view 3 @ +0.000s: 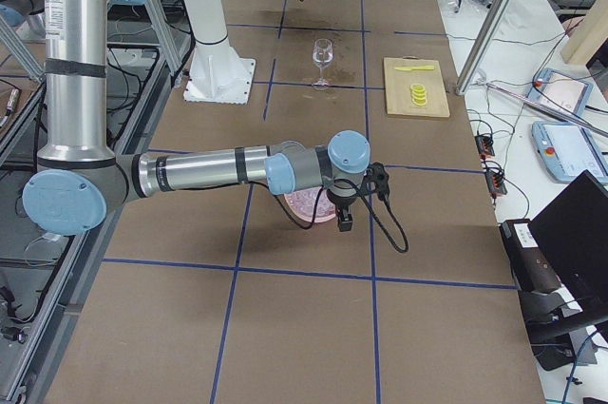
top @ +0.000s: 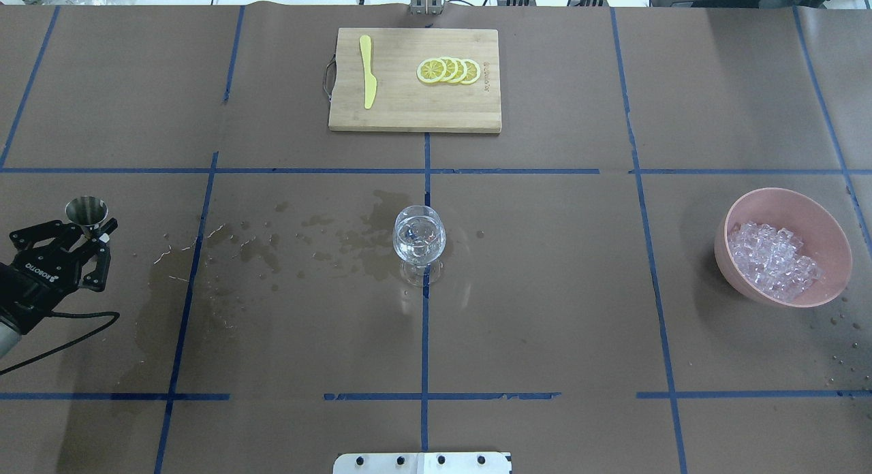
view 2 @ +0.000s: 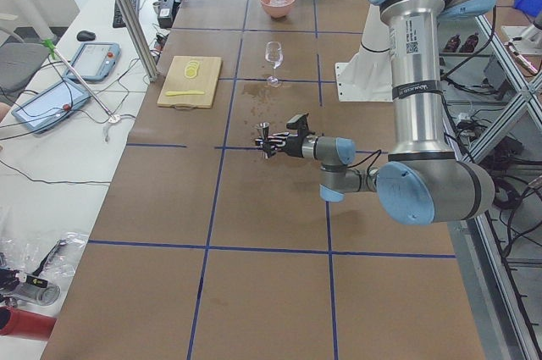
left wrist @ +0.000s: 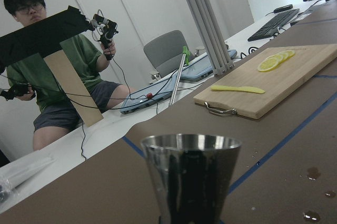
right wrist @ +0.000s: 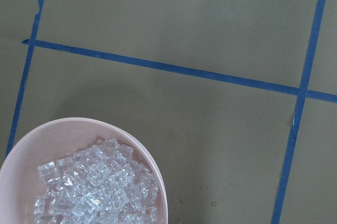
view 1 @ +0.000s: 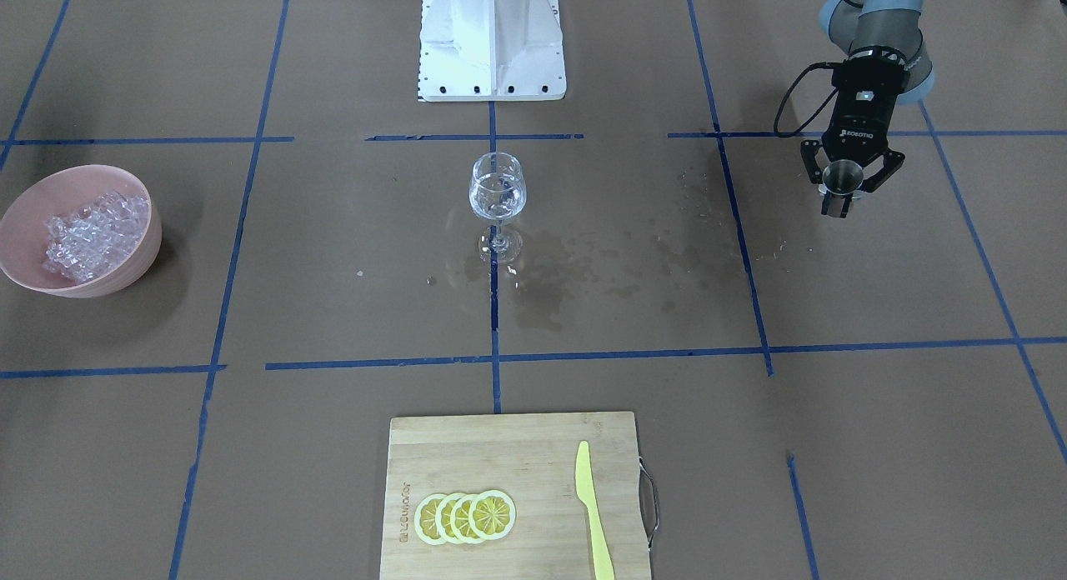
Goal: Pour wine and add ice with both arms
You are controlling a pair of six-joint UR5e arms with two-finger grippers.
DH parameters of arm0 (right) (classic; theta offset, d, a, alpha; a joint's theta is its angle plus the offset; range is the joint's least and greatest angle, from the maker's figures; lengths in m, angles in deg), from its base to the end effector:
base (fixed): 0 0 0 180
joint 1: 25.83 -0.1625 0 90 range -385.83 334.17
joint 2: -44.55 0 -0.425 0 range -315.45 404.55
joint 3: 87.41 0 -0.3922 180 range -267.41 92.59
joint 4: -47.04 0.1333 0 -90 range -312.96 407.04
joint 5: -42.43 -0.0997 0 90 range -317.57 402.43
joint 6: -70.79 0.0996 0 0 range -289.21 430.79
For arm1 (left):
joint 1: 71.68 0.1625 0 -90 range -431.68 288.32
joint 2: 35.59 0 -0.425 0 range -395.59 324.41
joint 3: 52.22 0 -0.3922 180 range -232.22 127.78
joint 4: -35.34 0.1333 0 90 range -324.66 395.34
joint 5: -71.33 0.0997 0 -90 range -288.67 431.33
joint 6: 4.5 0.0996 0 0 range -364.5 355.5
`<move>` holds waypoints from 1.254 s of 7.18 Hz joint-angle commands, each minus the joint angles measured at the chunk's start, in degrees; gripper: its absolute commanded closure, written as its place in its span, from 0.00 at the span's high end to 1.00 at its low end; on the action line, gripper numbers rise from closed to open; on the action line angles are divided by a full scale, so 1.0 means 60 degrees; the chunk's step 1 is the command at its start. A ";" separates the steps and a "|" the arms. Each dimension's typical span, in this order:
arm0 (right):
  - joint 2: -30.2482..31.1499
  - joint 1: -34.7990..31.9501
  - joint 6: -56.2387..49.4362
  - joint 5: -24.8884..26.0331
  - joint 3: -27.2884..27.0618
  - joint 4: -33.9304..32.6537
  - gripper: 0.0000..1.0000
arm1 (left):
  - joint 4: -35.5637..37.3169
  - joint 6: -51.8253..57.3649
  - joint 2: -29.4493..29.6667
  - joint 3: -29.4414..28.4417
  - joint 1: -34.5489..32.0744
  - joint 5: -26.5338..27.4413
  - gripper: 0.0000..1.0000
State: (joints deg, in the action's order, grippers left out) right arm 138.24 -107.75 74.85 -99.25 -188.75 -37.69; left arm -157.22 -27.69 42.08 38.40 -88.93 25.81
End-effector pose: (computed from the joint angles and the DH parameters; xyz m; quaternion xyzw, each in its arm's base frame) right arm -0.0118 -0.4754 0.5723 0.0549 -0.4414 -0.0804 0.8920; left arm 0.2863 -0.3016 0.5566 0.6388 0.3119 0.0275 0.7028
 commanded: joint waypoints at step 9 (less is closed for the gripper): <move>0.0015 -0.0014 0.0011 0.0000 0.0015 -0.0013 1.00 | 0.0043 -0.2259 0.0795 -0.0719 0.1660 0.1712 0.00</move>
State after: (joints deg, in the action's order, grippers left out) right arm 138.33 -107.80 74.86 -99.25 -188.66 -37.77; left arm -156.83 -41.26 46.89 34.01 -79.03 35.45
